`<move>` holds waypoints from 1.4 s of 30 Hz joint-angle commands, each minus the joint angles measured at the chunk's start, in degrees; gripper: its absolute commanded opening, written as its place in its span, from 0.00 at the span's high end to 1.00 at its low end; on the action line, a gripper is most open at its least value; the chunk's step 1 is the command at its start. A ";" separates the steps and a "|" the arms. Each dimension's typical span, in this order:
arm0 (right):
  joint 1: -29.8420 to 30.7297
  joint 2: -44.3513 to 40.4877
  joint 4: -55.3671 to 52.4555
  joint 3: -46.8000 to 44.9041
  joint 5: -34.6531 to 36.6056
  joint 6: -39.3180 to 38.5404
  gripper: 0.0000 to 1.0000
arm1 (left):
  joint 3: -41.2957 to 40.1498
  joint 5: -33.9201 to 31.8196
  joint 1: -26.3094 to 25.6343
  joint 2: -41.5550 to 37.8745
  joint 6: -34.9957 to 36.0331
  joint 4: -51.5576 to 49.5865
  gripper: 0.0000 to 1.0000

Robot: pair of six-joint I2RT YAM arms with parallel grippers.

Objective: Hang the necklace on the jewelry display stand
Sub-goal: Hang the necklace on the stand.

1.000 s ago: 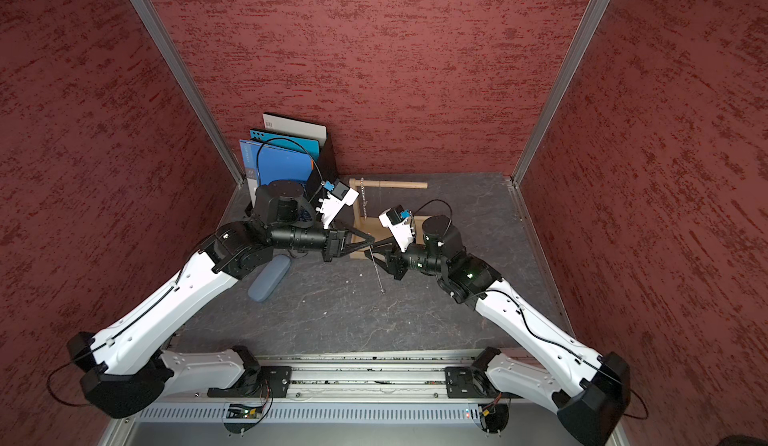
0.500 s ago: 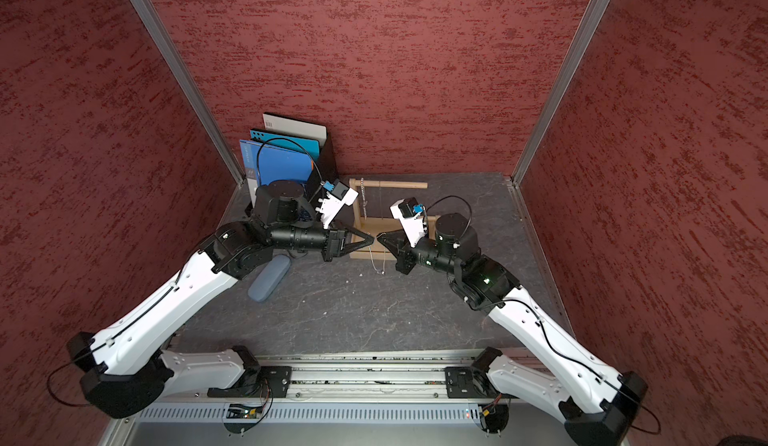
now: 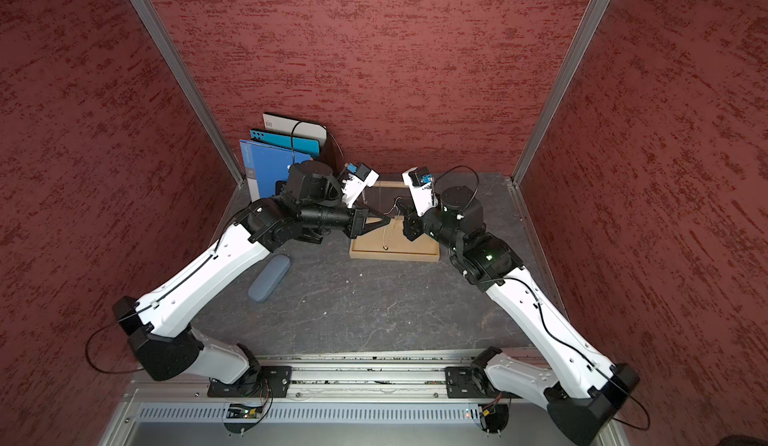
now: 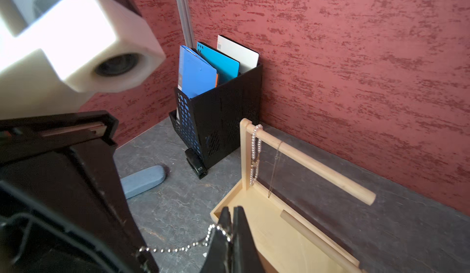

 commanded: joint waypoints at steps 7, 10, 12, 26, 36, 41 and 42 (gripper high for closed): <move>-10.43 6.18 4.56 3.87 -4.22 0.99 1.00 | 10.95 -2.27 1.28 10.30 1.50 1.30 1.00; -13.15 7.72 6.11 5.28 -5.25 1.65 1.00 | 16.41 -0.85 1.64 14.69 1.32 1.01 1.00; -14.59 8.77 6.47 6.53 -5.43 1.42 1.00 | 20.27 -0.11 1.74 17.79 1.32 0.67 1.00; -20.56 15.97 13.19 8.98 0.89 3.36 1.00 | 40.76 -0.31 1.81 36.11 -0.87 3.38 1.00; -21.28 24.40 17.02 11.25 5.66 3.54 1.00 | 44.27 -4.22 2.70 43.28 -3.19 9.77 1.00; -21.27 28.38 17.50 13.09 6.08 2.72 1.00 | 44.16 -5.50 2.89 45.06 -2.81 10.02 1.00; -21.32 29.22 17.65 13.55 5.98 2.81 1.00 | 44.18 -5.50 3.10 45.43 -2.94 10.14 1.00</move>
